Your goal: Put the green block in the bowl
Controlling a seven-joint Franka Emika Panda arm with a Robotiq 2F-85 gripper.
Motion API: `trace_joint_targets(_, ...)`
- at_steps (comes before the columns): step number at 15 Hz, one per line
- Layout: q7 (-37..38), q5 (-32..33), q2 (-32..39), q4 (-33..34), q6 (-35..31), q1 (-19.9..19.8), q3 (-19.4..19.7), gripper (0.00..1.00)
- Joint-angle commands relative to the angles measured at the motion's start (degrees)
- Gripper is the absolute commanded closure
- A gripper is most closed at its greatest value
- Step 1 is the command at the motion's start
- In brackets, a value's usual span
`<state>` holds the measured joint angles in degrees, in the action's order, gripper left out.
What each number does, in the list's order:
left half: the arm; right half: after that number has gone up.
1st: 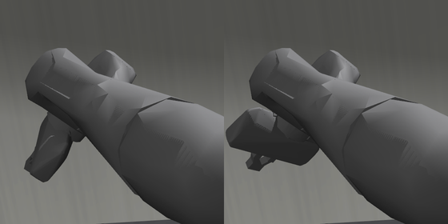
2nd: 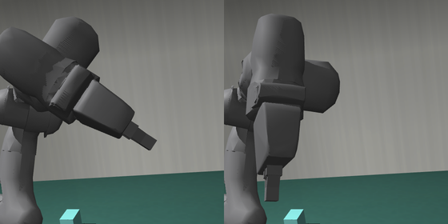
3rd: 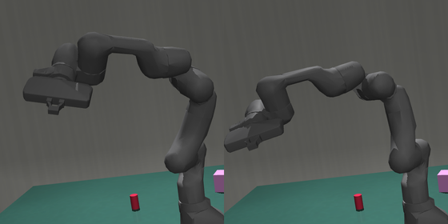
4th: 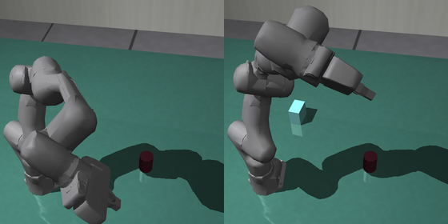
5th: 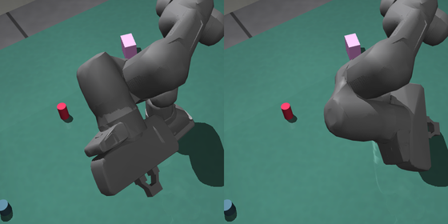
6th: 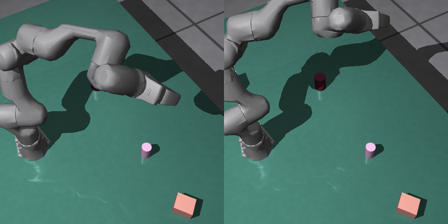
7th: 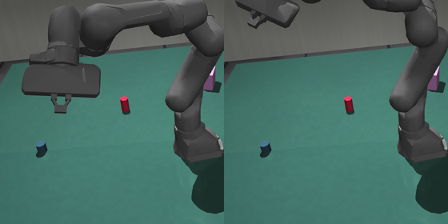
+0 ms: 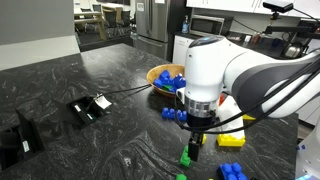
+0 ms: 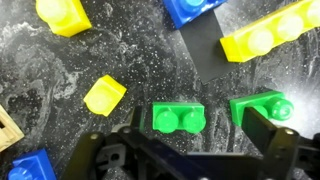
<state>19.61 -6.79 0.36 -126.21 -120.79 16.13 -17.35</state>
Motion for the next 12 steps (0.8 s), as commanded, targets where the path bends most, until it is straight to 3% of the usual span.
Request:
trace_joint_targets(1, 0.42, -0.01, 0.21, 0.3, 0.21, 0.25, 0.27, 0.0)
trace_joint_targets(4, 0.73, -0.05, 0.16, 0.54, 0.54, 0.25, 0.27, 0.0)
trace_joint_targets(5, 6.84, -2.37, 0.22, 0.44, 1.35, -0.2, 0.75, 0.0)
trace_joint_targets(8, 12.83, -6.29, 1.24, 0.03, -2.83, -0.03, 1.02, 0.0)
trace_joint_targets(12, 24.81, -6.29, 1.92, -2.01, -11.3, 0.67, 0.96, 0.0)
